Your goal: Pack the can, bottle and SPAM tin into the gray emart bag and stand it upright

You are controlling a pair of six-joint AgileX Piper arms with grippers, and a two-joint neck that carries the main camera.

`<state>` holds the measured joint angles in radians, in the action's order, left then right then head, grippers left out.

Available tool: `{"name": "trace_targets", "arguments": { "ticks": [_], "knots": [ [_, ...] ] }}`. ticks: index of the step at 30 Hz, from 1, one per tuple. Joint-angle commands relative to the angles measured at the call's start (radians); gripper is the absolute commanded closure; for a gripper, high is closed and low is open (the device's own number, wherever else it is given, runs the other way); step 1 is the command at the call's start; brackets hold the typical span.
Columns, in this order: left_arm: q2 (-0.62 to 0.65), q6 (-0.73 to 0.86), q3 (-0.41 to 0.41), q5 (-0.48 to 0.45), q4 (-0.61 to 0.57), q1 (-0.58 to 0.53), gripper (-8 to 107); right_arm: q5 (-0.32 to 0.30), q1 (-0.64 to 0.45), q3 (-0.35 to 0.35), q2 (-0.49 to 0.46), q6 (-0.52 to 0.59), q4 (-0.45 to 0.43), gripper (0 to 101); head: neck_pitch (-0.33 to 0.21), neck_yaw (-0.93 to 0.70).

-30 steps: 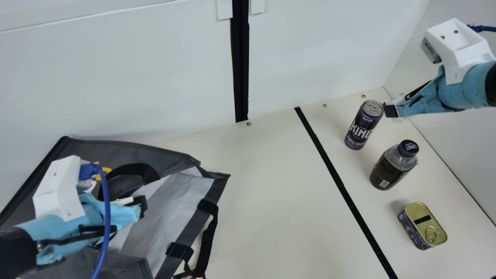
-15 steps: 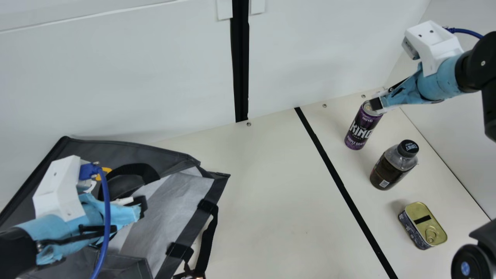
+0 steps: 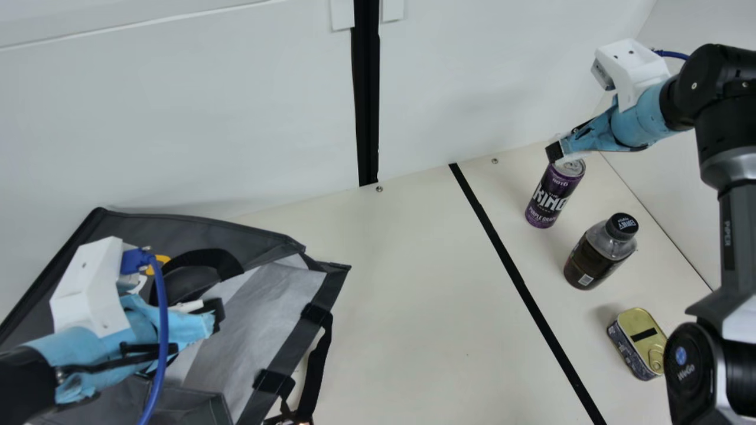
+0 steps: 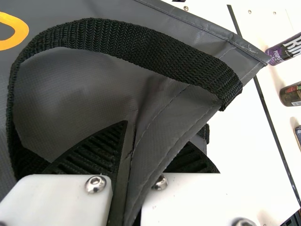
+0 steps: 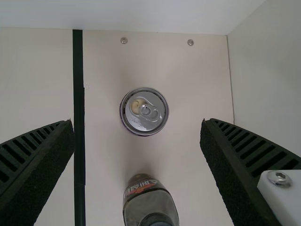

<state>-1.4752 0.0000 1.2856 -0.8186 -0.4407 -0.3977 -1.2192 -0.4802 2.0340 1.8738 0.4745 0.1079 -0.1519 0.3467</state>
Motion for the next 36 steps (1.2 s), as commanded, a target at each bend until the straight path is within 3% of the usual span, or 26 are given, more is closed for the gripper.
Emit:
{"name": "trace_targets", "arguments": {
  "ticks": [1,16,36],
  "knots": [
    [0.0,0.0,0.0,0.0,0.0,0.0,107,-0.001,0.003,0.011,0.02,-0.003,-0.002,6,-0.023,0.002],
    [0.0,0.0,0.0,0.0,0.0,0.0,107,-0.001,0.014,0.084,0.143,-0.012,-0.01,6,-0.023,0.002],
    [0.0,0.0,0.0,0.0,0.0,0.0,107,-0.001,0.012,0.102,0.25,-0.002,-0.025,6,-0.023,0.002]
  ]
}}
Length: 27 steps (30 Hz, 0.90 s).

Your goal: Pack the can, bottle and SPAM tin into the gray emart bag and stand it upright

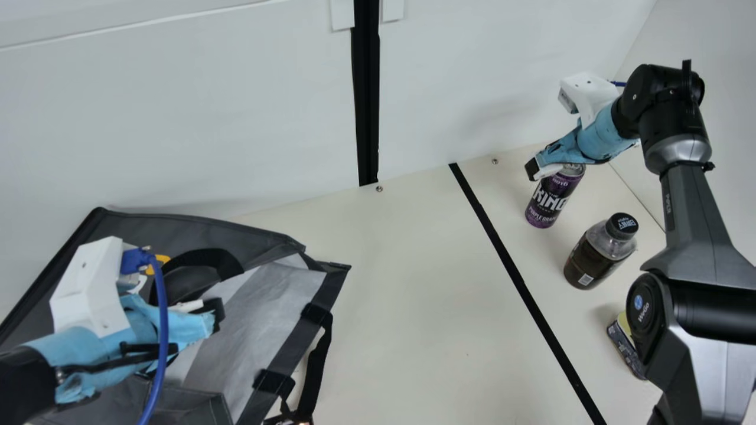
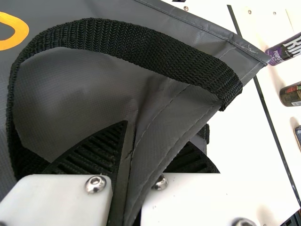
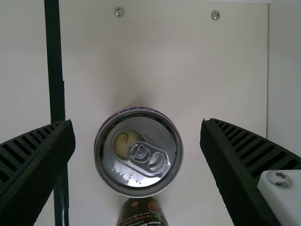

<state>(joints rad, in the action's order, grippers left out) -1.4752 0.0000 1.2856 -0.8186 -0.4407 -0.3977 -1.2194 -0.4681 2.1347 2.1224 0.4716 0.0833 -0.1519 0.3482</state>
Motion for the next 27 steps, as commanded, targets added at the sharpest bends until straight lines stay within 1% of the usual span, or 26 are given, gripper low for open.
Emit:
{"name": "trace_targets", "arguments": {
  "ticks": [1,5,19,20,27],
  "knots": [
    [0.0,0.0,0.0,0.0,0.0,0.0,107,-0.001,0.0,0.001,0.006,0.002,-0.001,6,-0.023,0.001],
    [0.0,0.0,0.0,0.0,0.0,0.0,107,-0.001,-0.002,0.001,0.021,0.006,-0.001,6,-0.023,0.001],
    [0.0,0.0,0.0,0.0,0.0,0.0,107,-0.001,-0.005,-0.008,0.041,0.027,0.018,100,-0.023,0.001],
    [0.0,0.0,0.0,0.0,0.0,0.0,107,-0.001,-0.005,-0.009,0.039,0.03,0.021,101,-0.023,0.001],
    [0.0,0.0,0.0,0.0,0.0,0.0,107,-0.001,-0.006,-0.022,0.012,0.045,0.034,101,-0.023,0.001]
  ]
}}
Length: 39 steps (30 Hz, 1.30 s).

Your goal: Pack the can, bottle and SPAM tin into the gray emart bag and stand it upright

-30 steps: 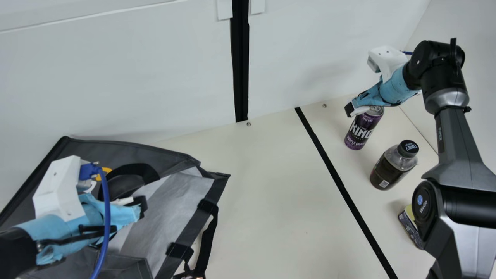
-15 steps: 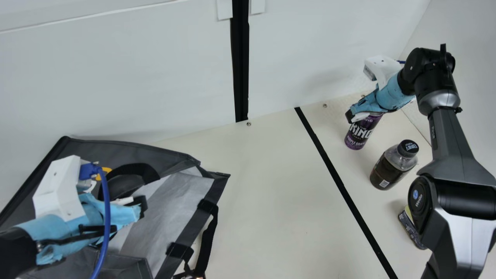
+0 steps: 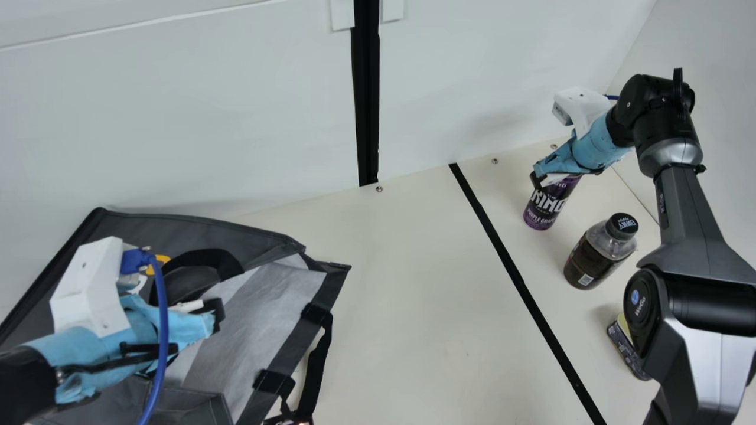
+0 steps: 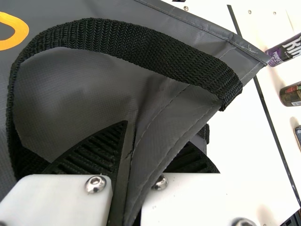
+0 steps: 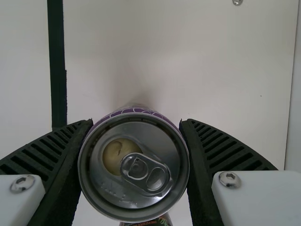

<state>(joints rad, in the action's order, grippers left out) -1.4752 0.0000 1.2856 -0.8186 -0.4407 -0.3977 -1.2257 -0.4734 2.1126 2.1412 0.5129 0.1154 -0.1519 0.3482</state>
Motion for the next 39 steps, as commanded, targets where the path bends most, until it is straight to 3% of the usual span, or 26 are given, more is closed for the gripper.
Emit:
{"name": "trace_targets", "arguments": {
  "ticks": [1,15,39],
  "knots": [
    [0.0,0.0,0.0,0.0,0.0,0.0,107,0.006,-0.001,-0.003,-0.012,0.006,0.003,101,-0.023,0.001],
    [0.0,0.0,0.0,0.0,0.0,0.0,107,0.006,0.012,-0.083,-0.145,0.031,0.01,101,-0.023,0.001],
    [0.0,0.0,0.0,0.0,0.0,0.0,107,0.006,0.084,-0.336,-0.437,0.072,-0.004,101,-0.023,0.001]
  ]
}}
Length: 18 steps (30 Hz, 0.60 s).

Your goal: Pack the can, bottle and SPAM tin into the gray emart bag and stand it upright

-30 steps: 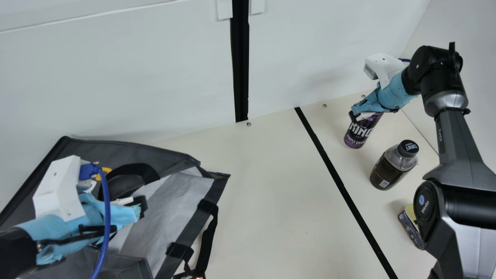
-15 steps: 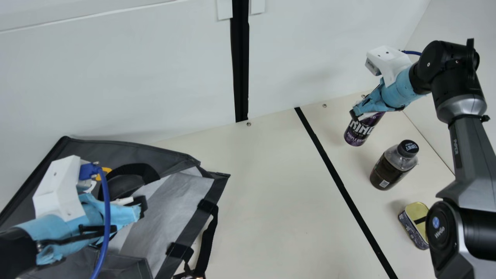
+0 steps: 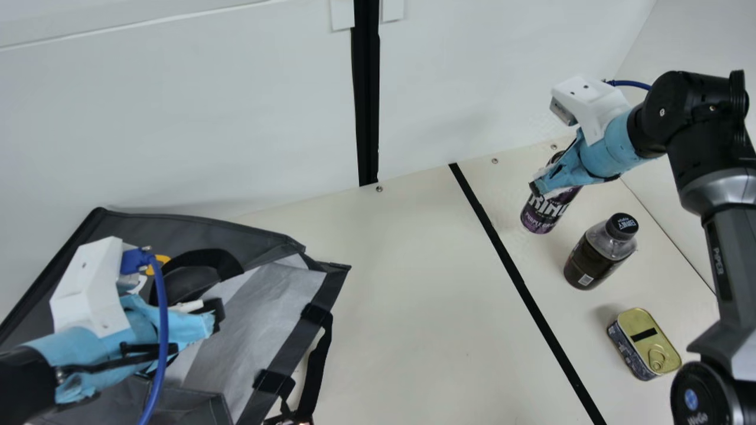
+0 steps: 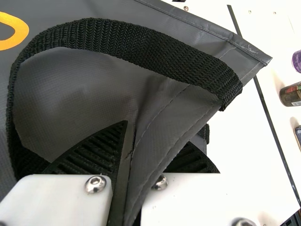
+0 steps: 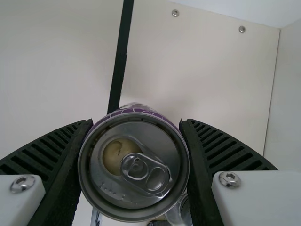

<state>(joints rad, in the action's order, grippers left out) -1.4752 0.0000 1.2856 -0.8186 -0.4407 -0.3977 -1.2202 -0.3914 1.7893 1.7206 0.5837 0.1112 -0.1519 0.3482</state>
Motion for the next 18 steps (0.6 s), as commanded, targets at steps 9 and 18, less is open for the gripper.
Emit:
{"name": "trace_targets", "arguments": {
  "ticks": [9,18],
  "knots": [
    [0.0,0.0,0.0,0.0,0.0,0.0,107,0.0,0.04,-0.104,-0.119,0.007,0.001,101,-0.023,0.001],
    [0.0,0.0,0.0,0.0,0.0,0.0,107,0.0,0.077,-0.189,-0.214,0.042,0.02,101,-0.023,0.001]
  ]
}}
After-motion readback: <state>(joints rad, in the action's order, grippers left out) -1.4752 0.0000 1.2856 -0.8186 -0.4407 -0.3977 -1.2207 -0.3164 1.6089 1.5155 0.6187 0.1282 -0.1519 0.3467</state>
